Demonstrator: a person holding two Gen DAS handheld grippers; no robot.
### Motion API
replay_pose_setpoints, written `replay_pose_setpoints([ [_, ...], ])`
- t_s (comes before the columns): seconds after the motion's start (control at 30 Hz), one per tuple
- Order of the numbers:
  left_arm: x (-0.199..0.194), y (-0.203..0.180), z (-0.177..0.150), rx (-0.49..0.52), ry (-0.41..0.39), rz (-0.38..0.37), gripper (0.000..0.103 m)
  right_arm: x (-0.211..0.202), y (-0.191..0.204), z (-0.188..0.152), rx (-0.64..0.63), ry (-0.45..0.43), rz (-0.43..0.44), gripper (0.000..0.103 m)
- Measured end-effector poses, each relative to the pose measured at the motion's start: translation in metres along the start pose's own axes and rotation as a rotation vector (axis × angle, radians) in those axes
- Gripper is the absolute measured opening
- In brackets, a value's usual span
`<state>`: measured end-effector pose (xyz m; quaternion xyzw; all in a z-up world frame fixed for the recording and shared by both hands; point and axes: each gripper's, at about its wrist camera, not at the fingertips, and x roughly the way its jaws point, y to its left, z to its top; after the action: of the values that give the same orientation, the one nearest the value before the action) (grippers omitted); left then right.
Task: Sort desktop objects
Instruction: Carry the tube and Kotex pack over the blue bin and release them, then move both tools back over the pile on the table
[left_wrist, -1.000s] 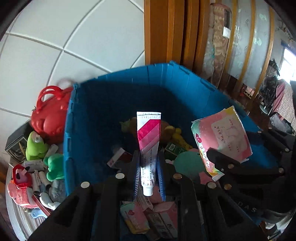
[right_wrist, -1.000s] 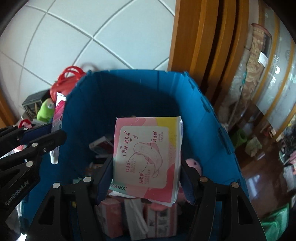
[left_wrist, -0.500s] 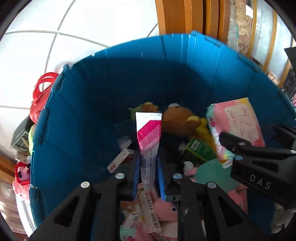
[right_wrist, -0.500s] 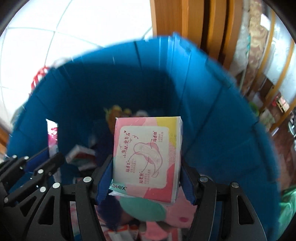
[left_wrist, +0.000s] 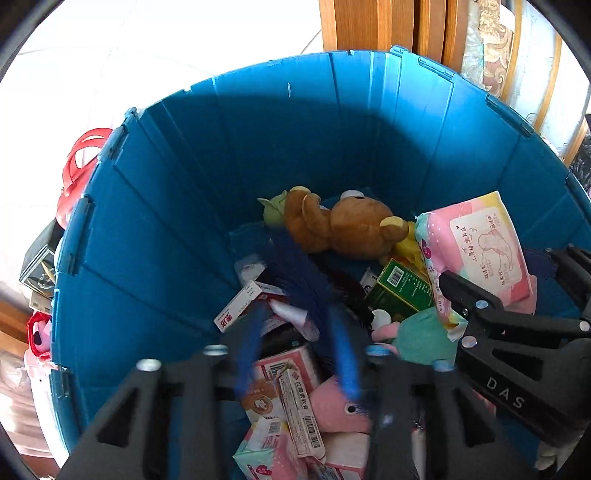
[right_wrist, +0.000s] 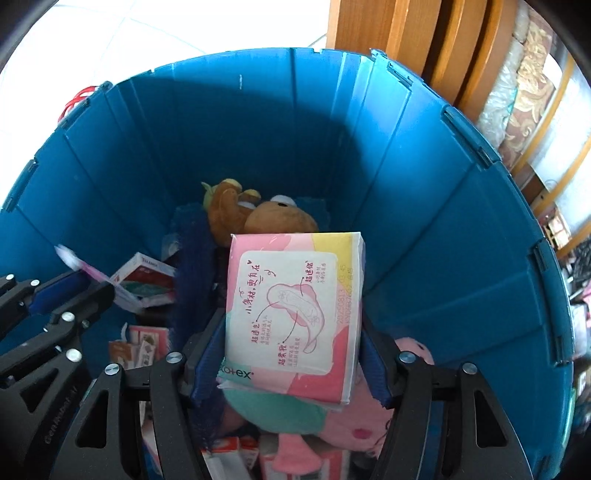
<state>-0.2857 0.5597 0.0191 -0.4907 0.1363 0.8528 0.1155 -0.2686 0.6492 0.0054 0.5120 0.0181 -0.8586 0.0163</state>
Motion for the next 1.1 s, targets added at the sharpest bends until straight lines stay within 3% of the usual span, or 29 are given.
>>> replay_pose_setpoints([
  [0.07,0.001,0.001,0.001,0.001,-0.004,0.017,0.065,-0.002,0.000,0.001,0.000,-0.009,-0.013,0.066],
  [0.17,0.000,0.003,0.001,-0.010,-0.002,0.014,0.065,-0.004,-0.005,0.000,0.015,-0.015,-0.021,0.070],
  [0.33,0.001,0.009,0.001,-0.035,-0.001,0.004,0.065,-0.005,-0.011,0.000,0.041,-0.011,-0.048,0.089],
  [0.63,-0.001,0.010,0.000,-0.039,-0.012,0.011,0.065,0.008,-0.014,0.002,0.059,0.015,-0.057,0.101],
  [0.8,-0.011,0.012,-0.003,-0.048,-0.036,0.041,0.065,0.005,-0.018,0.001,0.079,0.018,-0.018,0.103],
  [0.9,-0.032,0.020,-0.006,-0.087,-0.071,0.006,0.065,-0.012,-0.019,0.004,0.097,-0.035,0.040,0.103],
  [1.1,-0.105,0.052,-0.017,-0.112,-0.211,-0.049,0.065,-0.075,0.005,0.003,0.037,-0.186,0.048,0.103],
])
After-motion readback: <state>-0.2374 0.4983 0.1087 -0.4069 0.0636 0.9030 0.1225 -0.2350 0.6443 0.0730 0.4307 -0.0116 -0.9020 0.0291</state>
